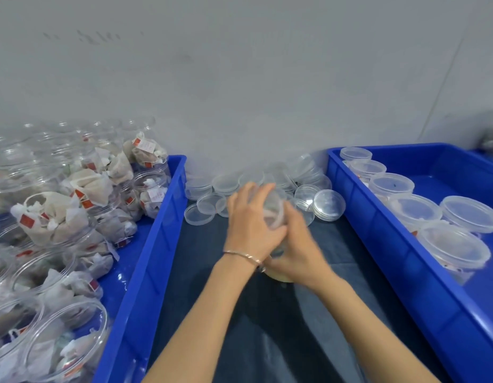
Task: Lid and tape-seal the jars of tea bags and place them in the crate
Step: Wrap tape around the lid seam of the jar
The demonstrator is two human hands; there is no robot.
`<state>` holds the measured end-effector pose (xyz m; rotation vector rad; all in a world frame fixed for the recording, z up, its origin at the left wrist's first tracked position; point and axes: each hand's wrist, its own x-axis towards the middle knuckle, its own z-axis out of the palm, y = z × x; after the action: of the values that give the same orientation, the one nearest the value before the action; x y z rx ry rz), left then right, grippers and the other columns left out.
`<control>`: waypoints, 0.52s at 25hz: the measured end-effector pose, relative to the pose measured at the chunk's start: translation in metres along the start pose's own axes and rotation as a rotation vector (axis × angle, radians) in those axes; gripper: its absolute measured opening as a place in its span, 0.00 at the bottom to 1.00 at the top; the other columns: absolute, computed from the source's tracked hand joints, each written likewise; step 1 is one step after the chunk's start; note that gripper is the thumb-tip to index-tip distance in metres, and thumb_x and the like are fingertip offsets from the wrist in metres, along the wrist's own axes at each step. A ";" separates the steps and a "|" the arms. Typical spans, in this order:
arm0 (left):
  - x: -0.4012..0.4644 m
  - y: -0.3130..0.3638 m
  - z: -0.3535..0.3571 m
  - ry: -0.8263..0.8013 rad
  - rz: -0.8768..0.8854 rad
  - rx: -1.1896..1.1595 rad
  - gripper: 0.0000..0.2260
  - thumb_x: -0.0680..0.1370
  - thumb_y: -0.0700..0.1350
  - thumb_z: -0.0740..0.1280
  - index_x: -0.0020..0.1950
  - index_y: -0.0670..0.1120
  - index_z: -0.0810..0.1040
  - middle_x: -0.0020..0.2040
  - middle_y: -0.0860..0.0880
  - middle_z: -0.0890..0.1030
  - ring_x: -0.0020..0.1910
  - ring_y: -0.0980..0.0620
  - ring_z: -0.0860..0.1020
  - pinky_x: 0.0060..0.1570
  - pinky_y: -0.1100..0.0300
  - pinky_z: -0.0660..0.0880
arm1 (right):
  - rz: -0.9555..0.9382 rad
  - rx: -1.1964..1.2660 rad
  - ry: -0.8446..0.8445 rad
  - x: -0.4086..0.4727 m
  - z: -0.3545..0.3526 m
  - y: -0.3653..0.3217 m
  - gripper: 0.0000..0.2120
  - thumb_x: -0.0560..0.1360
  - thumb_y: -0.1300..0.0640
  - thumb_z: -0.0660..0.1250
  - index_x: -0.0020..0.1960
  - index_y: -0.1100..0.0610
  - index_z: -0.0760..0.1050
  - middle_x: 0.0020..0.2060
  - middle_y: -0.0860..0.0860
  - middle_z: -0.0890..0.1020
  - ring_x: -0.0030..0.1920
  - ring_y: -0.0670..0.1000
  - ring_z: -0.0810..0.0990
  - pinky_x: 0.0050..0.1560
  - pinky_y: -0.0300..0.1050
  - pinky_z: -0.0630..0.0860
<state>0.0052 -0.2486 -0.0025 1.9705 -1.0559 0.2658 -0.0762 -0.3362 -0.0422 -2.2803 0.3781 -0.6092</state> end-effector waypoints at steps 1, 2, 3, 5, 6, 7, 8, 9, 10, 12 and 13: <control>0.006 0.020 0.007 0.050 0.101 -0.071 0.31 0.63 0.43 0.77 0.65 0.47 0.75 0.64 0.44 0.73 0.65 0.43 0.68 0.65 0.56 0.60 | -0.033 0.036 0.163 0.002 -0.020 -0.003 0.45 0.64 0.55 0.77 0.74 0.59 0.58 0.68 0.53 0.68 0.68 0.51 0.68 0.64 0.54 0.69; 0.013 0.041 0.013 0.088 0.195 -0.125 0.31 0.63 0.42 0.77 0.65 0.46 0.75 0.64 0.43 0.73 0.65 0.42 0.69 0.66 0.55 0.60 | -0.075 0.000 0.306 0.003 -0.043 -0.004 0.40 0.66 0.57 0.76 0.72 0.60 0.62 0.67 0.53 0.70 0.67 0.51 0.70 0.63 0.52 0.70; 0.018 0.061 0.021 0.102 0.260 -0.182 0.31 0.63 0.41 0.77 0.66 0.45 0.74 0.65 0.42 0.72 0.66 0.41 0.68 0.68 0.54 0.59 | -0.127 -0.068 0.413 0.003 -0.067 -0.003 0.36 0.67 0.58 0.75 0.71 0.61 0.64 0.66 0.54 0.71 0.66 0.51 0.71 0.63 0.49 0.70; 0.021 0.098 0.040 0.050 0.300 -0.315 0.32 0.66 0.38 0.75 0.70 0.43 0.70 0.71 0.39 0.66 0.72 0.42 0.62 0.72 0.51 0.54 | -0.163 -0.220 0.561 -0.001 -0.117 0.005 0.34 0.66 0.58 0.74 0.68 0.63 0.66 0.64 0.57 0.72 0.63 0.52 0.71 0.60 0.38 0.66; 0.016 0.115 0.050 -0.015 0.287 -0.384 0.32 0.68 0.36 0.73 0.72 0.42 0.68 0.74 0.39 0.61 0.74 0.43 0.59 0.74 0.51 0.53 | -0.109 -0.276 0.612 -0.006 -0.141 0.009 0.35 0.64 0.54 0.74 0.68 0.61 0.67 0.62 0.57 0.73 0.61 0.53 0.72 0.56 0.35 0.64; 0.009 0.128 0.059 -0.095 0.282 -0.446 0.32 0.71 0.35 0.71 0.73 0.41 0.65 0.76 0.41 0.57 0.75 0.45 0.57 0.74 0.52 0.53 | -0.003 -0.281 0.644 -0.014 -0.160 0.013 0.37 0.61 0.48 0.75 0.66 0.58 0.68 0.59 0.54 0.75 0.56 0.52 0.73 0.51 0.34 0.65; 0.002 0.139 0.068 -0.150 0.301 -0.479 0.31 0.72 0.35 0.70 0.73 0.41 0.64 0.77 0.42 0.55 0.75 0.46 0.57 0.74 0.53 0.55 | 0.104 -0.247 0.638 -0.022 -0.174 0.016 0.38 0.57 0.41 0.73 0.63 0.54 0.70 0.54 0.50 0.77 0.51 0.49 0.74 0.45 0.34 0.66; -0.003 0.145 0.076 -0.159 0.328 -0.481 0.30 0.73 0.36 0.70 0.73 0.42 0.64 0.78 0.44 0.54 0.74 0.46 0.59 0.72 0.52 0.57 | 0.185 -0.199 0.582 -0.031 -0.182 0.019 0.36 0.55 0.36 0.69 0.60 0.50 0.72 0.48 0.46 0.79 0.46 0.46 0.76 0.40 0.34 0.68; -0.006 0.148 0.082 -0.150 0.347 -0.469 0.29 0.74 0.38 0.70 0.74 0.43 0.65 0.78 0.45 0.54 0.72 0.47 0.61 0.71 0.50 0.60 | 0.234 -0.150 0.498 -0.038 -0.185 0.024 0.32 0.55 0.35 0.68 0.57 0.47 0.75 0.43 0.44 0.81 0.42 0.43 0.78 0.37 0.33 0.69; -0.005 0.151 0.089 -0.187 0.323 -0.455 0.28 0.76 0.43 0.69 0.74 0.47 0.64 0.78 0.50 0.55 0.71 0.48 0.62 0.67 0.49 0.65 | 0.326 0.021 0.430 -0.045 -0.188 0.036 0.21 0.61 0.39 0.70 0.52 0.46 0.78 0.38 0.47 0.82 0.40 0.43 0.80 0.35 0.37 0.72; -0.004 0.151 0.091 -0.235 0.305 -0.439 0.28 0.76 0.45 0.69 0.75 0.48 0.63 0.78 0.50 0.55 0.71 0.48 0.61 0.66 0.49 0.67 | 0.408 0.085 0.439 -0.046 -0.187 0.042 0.19 0.65 0.41 0.72 0.53 0.48 0.78 0.38 0.49 0.82 0.41 0.47 0.81 0.35 0.40 0.72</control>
<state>-0.1295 -0.3572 0.0293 1.4687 -1.4330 -0.0395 -0.2171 -0.4535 0.0291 -1.8965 0.9802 -0.8856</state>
